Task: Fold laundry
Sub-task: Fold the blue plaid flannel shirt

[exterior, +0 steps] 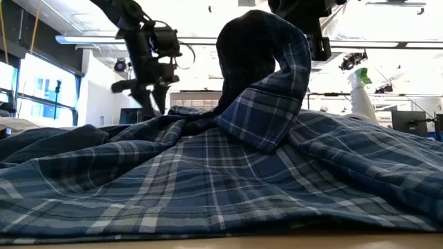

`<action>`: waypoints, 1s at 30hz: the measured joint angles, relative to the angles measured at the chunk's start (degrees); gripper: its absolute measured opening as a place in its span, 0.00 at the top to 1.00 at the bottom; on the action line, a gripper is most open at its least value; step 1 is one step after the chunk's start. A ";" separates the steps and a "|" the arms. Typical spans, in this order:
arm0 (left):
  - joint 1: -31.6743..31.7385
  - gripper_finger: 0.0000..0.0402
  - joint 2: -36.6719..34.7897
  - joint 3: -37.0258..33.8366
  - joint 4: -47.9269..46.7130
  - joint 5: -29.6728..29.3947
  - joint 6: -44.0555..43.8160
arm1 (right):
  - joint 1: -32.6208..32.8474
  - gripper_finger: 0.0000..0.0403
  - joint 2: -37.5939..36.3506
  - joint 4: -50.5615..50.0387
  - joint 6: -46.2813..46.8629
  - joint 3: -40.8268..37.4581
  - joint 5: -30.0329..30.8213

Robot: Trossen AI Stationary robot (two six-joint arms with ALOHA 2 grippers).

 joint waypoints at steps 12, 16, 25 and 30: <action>-1.36 0.77 0.04 -5.46 11.61 1.35 -3.08 | 0.00 1.00 0.00 0.02 2.83 0.00 -1.74; 0.39 0.96 -0.30 -5.41 10.85 2.07 -7.49 | 0.09 1.00 0.00 0.04 5.19 0.00 -2.55; 6.42 1.00 -2.54 7.35 -8.40 10.59 -2.25 | 4.14 1.00 0.15 12.00 14.68 -0.07 -4.54; 11.11 1.00 -2.58 14.05 -13.98 14.97 4.24 | 9.23 1.00 0.15 42.92 11.92 -0.07 -2.60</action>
